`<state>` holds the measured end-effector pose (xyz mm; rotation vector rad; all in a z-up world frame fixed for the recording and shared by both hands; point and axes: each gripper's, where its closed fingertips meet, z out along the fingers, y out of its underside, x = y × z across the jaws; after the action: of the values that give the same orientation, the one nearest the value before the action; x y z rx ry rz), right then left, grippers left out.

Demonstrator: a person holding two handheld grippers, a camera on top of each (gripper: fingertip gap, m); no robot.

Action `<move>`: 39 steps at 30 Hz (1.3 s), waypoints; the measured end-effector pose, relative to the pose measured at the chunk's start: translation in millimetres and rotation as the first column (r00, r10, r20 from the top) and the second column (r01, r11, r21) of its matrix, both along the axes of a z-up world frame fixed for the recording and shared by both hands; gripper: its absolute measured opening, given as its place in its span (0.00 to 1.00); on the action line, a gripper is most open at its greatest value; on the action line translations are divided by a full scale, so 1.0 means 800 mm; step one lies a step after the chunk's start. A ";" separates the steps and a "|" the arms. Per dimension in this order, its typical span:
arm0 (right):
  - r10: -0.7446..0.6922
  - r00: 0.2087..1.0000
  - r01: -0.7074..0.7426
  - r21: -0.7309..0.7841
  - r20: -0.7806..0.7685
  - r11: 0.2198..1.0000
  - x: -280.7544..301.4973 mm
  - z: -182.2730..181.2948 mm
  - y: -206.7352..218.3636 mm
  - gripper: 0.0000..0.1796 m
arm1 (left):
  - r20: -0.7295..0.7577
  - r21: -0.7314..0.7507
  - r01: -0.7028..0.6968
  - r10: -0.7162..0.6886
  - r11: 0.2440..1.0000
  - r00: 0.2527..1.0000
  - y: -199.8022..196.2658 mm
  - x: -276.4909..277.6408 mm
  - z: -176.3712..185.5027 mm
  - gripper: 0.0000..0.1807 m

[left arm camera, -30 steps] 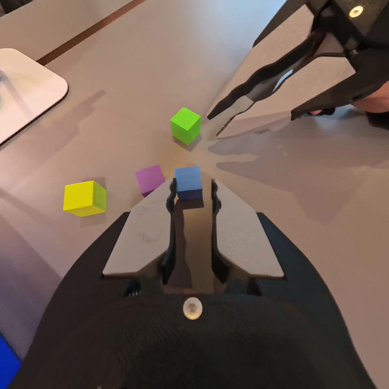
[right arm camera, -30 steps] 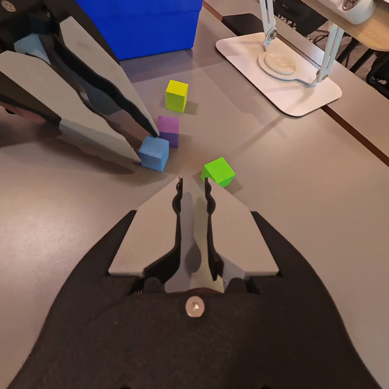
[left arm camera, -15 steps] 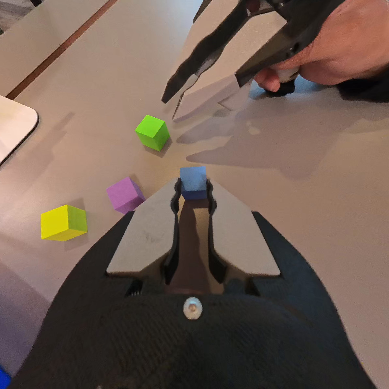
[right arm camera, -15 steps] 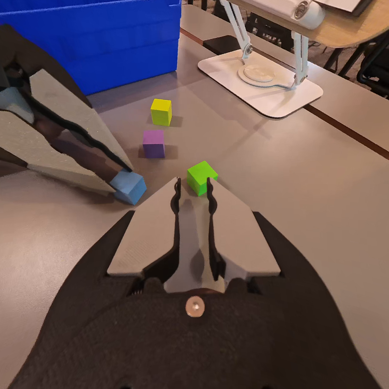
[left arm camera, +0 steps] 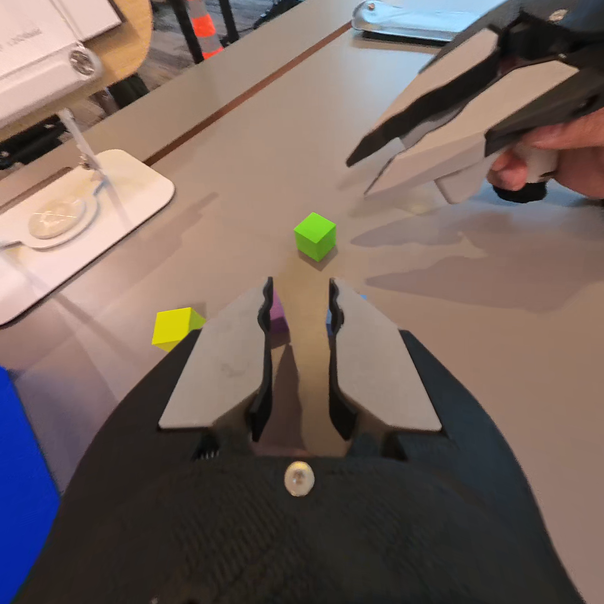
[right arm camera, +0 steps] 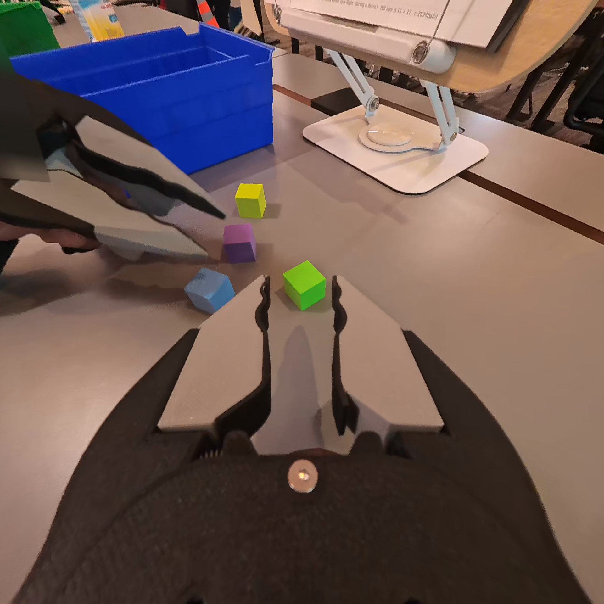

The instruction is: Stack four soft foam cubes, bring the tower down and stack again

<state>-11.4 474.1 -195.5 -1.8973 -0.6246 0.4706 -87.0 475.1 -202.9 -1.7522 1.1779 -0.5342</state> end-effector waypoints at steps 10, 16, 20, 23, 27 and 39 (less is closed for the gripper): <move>-0.022 0.999 0.022 0.005 0.025 1.000 0.009 -0.003 0.003 0.20 | -0.039 0.003 -0.153 0.153 0.988 0.988 0.041 -0.031 -0.019 0.18; -0.030 0.999 0.031 -0.014 0.032 0.999 0.012 -0.010 0.005 0.20 | -0.051 0.008 -0.159 0.160 0.987 0.986 0.045 -0.034 -0.020 0.19; -0.025 1.000 0.026 -0.026 0.019 0.999 0.011 -0.011 0.005 0.20 | -0.074 -0.011 -0.117 0.116 0.993 0.991 0.036 -0.025 -0.032 0.20; -0.026 1.000 0.026 -0.032 0.013 0.999 0.011 -0.012 0.005 0.20 | -0.112 -0.001 -0.112 0.111 0.994 0.988 0.035 -0.024 -0.037 0.22; -0.022 1.000 0.023 -0.036 0.019 0.999 0.011 -0.014 0.006 0.20 | -0.150 -0.004 -0.112 0.110 0.994 0.983 0.035 -0.023 -0.045 0.22; 0.161 0.987 -0.156 -0.117 0.032 0.981 -0.037 -0.028 -0.021 0.19 | -0.160 -0.132 -0.086 0.064 0.987 0.985 0.037 -0.015 -0.059 0.15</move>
<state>-41.2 457.6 -217.7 -1.9781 -0.7946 0.5815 -98.9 504.7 -249.9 -1.9792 1.1999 -0.4498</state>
